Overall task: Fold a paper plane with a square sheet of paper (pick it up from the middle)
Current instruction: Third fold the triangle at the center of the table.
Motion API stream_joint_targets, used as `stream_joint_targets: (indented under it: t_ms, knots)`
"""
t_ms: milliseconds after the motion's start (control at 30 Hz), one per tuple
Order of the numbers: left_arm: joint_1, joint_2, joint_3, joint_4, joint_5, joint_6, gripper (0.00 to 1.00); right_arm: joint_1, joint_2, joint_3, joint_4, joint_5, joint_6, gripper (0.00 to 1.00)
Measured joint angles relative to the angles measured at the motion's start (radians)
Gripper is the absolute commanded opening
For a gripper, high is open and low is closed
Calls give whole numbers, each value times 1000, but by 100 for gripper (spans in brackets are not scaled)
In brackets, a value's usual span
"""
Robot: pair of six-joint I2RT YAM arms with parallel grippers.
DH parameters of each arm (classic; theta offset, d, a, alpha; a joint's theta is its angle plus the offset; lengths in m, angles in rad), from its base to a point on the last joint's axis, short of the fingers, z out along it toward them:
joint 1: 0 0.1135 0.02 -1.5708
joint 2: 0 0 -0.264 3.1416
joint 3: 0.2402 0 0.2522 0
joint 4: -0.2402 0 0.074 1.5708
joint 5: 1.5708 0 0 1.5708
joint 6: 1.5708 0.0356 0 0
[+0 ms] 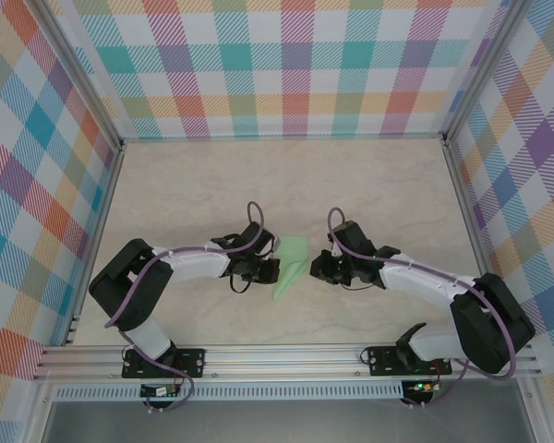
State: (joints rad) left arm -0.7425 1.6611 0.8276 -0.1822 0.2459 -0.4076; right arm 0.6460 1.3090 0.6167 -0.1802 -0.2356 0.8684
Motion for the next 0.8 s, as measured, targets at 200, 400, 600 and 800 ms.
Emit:
stream_joint_targets:
  t_ms: [200,400,600,800]
  knots:
    - [0,3,8,0,0,0,0,7,14,12,56,-60,9,10]
    - [0,15,13,2,2,0,0,97,68,11,172,-106,64,8]
    - [0,15,13,2,2,0,0,184,153,11,270,-110,124,7]
    - [0,17,13,3,5,0,0,230,223,11,329,-121,164,6]
